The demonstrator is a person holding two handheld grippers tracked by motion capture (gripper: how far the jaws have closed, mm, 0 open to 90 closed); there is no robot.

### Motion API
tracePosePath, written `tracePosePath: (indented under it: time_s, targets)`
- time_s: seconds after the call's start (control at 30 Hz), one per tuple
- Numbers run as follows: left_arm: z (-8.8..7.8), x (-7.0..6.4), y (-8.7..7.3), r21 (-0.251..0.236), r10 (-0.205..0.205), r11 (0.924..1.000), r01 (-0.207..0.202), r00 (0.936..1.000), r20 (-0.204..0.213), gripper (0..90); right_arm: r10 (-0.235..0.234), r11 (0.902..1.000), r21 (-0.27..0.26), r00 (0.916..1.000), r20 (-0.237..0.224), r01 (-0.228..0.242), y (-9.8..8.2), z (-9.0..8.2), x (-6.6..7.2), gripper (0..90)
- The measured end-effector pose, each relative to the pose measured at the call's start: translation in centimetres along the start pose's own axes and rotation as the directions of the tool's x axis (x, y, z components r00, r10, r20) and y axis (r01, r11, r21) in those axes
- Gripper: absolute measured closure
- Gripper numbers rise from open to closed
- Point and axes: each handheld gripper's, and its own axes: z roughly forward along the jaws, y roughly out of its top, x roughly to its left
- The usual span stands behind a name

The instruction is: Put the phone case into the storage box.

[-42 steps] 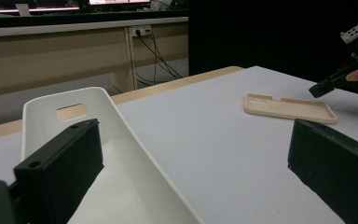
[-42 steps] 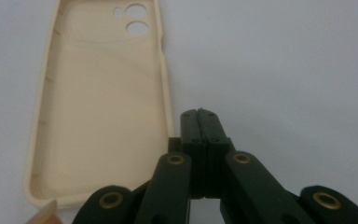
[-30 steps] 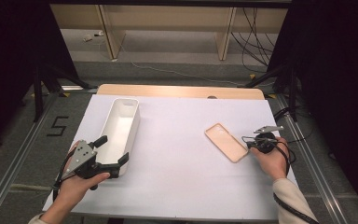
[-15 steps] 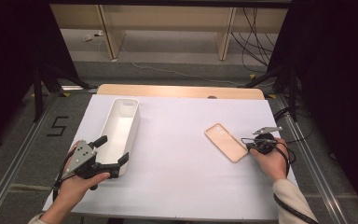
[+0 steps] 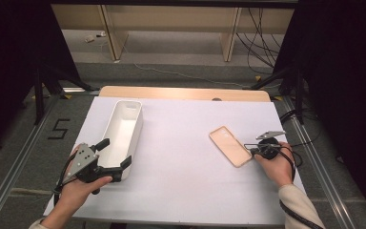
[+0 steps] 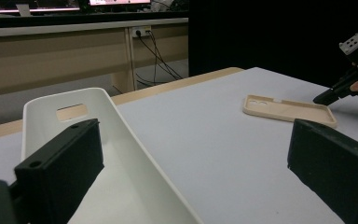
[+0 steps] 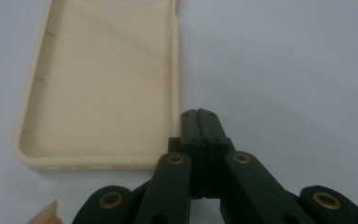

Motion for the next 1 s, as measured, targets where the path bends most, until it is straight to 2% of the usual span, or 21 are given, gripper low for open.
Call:
tracePosePath:
  time_s: [0.1,0.13,0.17,0.23,0.27,0.3,0.33,0.37,0.43,0.47,0.53,0.6,0.7,0.73,0.77,0.83,0.97,1.0]
  targets:
    - [0.0,0.0,0.0,-0.004,-0.001,1.0,0.001,1.0,0.001,3.0,-0.009,0.9999,0.009,0.9999,0.005,0.009,0.1,0.0,0.4,90.0]
    - [0.0,0.0,0.0,0.001,0.0,1.0,0.0,1.0,-0.001,3.0,0.013,0.9996,0.024,0.9999,0.001,-0.013,0.1,-0.1,0.7,90.0]
    - [0.0,0.0,0.0,0.001,0.004,1.0,-0.004,1.0,0.0,2.9,-0.005,0.9997,0.024,0.9999,0.011,0.005,0.1,-0.1,0.7,90.0]
    - [0.0,0.0,0.0,0.0,0.002,1.0,-0.002,1.0,0.0,2.9,0.003,0.9996,0.028,1.0,0.008,-0.004,0.1,-0.2,0.8,90.0]
    - [0.0,0.0,0.0,0.0,0.001,1.0,-0.001,1.0,0.0,2.9,0.024,0.9989,0.041,0.9997,0.003,-0.024,0.1,-0.3,1.0,90.0]
    - [0.0,0.0,0.0,0.0,0.001,1.0,-0.001,1.0,0.001,2.9,0.018,0.9993,0.033,0.9998,0.006,-0.018,0.1,-0.2,1.0,90.0]
    - [0.0,0.0,0.0,0.001,0.001,1.0,-0.001,1.0,0.0,2.9,-0.017,0.9995,0.028,0.9998,0.008,0.017,0.1,-0.2,0.9,90.0]
    - [0.0,0.0,0.0,0.0,0.0,1.0,0.0,1.0,0.001,2.9,0.007,0.9989,0.046,1.0,-0.001,-0.007,0.1,-0.3,1.1,90.0]
    - [0.0,0.0,0.0,0.001,0.0,1.0,0.0,1.0,0.0,3.0,-0.046,0.9987,0.022,0.9989,0.001,0.046,0.1,-0.1,0.8,90.0]
    - [0.0,0.0,0.0,0.0,-0.001,1.0,0.001,1.0,0.0,2.9,-0.019,0.9993,0.032,0.9998,-0.004,0.019,0.2,-0.2,1.1,90.0]
    - [-0.1,0.0,0.1,0.0,0.0,1.0,0.0,1.0,0.0,3.0,-0.022,0.9994,0.028,0.9997,-0.008,0.022,0.2,-0.2,1.2,90.0]
    - [-0.1,0.0,0.0,0.0,0.001,1.0,-0.001,1.0,0.001,3.0,0.0,0.9989,0.047,1.0,-0.01,0.0,0.2,-0.4,1.7,90.0]
    - [-0.1,0.0,0.1,0.0,0.005,1.0,-0.005,1.0,0.001,2.9,-0.012,0.9986,0.051,0.9998,-0.013,0.012,0.2,-0.4,1.8,90.0]
    - [-0.1,0.0,0.1,0.0,0.002,1.0,-0.002,1.0,0.0,3.0,-0.042,0.9982,0.043,0.999,-0.016,0.042,0.2,-0.3,1.7,90.0]
    - [-0.1,0.0,0.1,0.0,0.002,1.0,-0.002,1.0,0.0,3.0,-0.025,0.9979,0.059,0.9995,-0.018,0.026,0.3,-0.4,2.1,90.0]
    - [-0.1,0.0,0.0,0.0,0.001,1.0,-0.001,1.0,0.0,3.0,-0.015,0.9982,0.058,0.9997,-0.02,0.016,0.3,-0.4,2.2,90.0]
    - [-0.1,0.0,0.1,0.0,0.002,1.0,-0.002,1.0,0.001,2.9,-0.019,0.9976,0.066,0.9994,-0.028,0.021,0.3,-0.5,2.6,90.0]
    - [-0.1,0.0,0.1,0.0,0.002,1.0,-0.002,1.0,0.002,2.9,-0.042,0.997,0.064,0.9988,-0.025,0.043,0.3,-0.4,2.6,90.0]
